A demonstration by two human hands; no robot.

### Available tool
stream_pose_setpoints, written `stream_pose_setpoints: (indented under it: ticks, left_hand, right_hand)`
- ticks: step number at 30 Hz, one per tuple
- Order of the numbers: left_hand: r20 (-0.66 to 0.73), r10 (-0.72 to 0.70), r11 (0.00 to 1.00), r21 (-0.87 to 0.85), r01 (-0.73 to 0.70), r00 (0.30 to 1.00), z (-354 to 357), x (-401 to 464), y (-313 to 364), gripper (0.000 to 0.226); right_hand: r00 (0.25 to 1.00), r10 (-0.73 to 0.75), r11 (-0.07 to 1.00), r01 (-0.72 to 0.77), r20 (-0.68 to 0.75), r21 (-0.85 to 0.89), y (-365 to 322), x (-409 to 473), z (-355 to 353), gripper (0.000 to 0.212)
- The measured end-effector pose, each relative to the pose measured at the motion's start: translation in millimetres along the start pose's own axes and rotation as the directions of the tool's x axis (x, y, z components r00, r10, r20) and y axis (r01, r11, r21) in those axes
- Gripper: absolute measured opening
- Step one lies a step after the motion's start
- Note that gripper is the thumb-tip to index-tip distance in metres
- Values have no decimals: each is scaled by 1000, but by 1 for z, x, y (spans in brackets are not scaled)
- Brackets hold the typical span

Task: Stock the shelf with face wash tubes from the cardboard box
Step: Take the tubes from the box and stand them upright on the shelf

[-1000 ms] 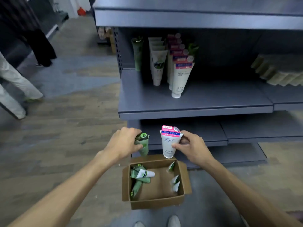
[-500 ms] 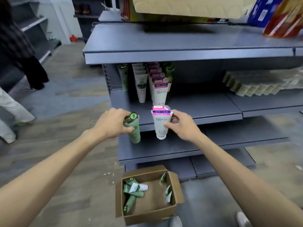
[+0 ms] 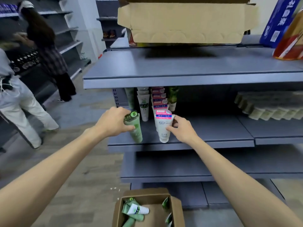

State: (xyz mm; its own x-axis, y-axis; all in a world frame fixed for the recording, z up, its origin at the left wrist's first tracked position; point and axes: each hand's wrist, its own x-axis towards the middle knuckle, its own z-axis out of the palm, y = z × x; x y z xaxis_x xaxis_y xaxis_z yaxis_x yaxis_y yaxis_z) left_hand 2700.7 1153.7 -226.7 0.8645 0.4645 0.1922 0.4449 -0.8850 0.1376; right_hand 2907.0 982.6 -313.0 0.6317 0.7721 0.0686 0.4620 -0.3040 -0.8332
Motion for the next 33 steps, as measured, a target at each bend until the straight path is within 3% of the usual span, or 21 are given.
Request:
stream_pose_setpoints:
  ticks: [10, 33]
  left_hand:
    - [30, -69, 997, 17, 69, 997, 6, 14, 6, 42]
    - [118, -115, 993, 4, 116, 986, 37, 18, -3, 34]
  right_hand:
    - [996, -18, 1000, 16, 91, 22, 18, 26, 7, 30]
    - [995, -50, 998, 52, 91, -18, 14, 38, -1, 35]
